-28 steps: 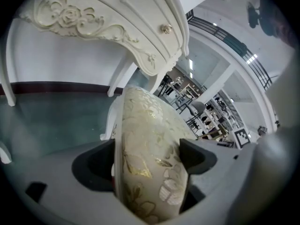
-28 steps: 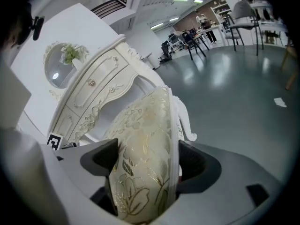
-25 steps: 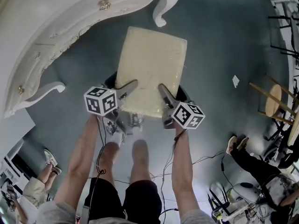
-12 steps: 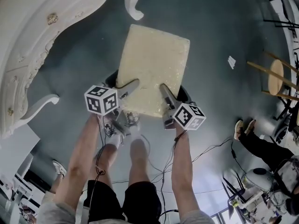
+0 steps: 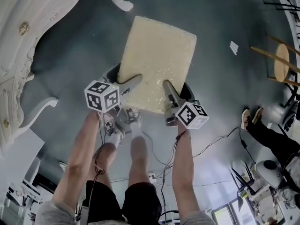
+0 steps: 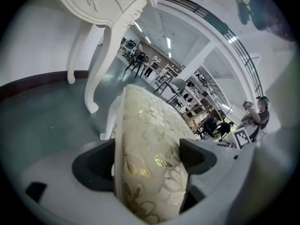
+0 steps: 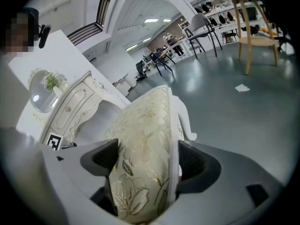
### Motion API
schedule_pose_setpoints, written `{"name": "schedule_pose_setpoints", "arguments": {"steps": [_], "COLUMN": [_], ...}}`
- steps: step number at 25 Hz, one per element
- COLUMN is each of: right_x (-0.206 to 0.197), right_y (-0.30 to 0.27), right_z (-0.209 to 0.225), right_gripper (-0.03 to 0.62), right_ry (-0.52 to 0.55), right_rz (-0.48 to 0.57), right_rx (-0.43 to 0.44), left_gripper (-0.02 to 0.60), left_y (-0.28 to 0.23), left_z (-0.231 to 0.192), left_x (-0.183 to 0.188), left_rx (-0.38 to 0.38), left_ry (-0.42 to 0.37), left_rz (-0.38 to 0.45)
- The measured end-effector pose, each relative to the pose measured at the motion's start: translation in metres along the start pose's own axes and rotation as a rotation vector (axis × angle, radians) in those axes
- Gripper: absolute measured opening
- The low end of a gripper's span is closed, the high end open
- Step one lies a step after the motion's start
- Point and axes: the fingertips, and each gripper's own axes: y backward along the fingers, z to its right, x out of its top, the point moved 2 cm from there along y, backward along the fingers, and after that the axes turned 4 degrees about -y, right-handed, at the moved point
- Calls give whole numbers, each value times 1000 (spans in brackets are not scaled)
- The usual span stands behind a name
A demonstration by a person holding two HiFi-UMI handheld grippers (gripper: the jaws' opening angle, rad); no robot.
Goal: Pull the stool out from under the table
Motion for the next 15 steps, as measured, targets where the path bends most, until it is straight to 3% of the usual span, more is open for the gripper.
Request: {"name": "schedule_pose_setpoints", "arguments": {"steps": [15], "right_x": [-39], "right_y": [10], "right_z": [13], "right_gripper": [408], "right_ry": [-6], "right_rz": [14], "right_rx": [25], "left_gripper": [426], "left_y": [4], "left_z": [2], "left_x": [-39], "left_rx": [-3], "left_ry": [-24], "left_rz": [-22]}}
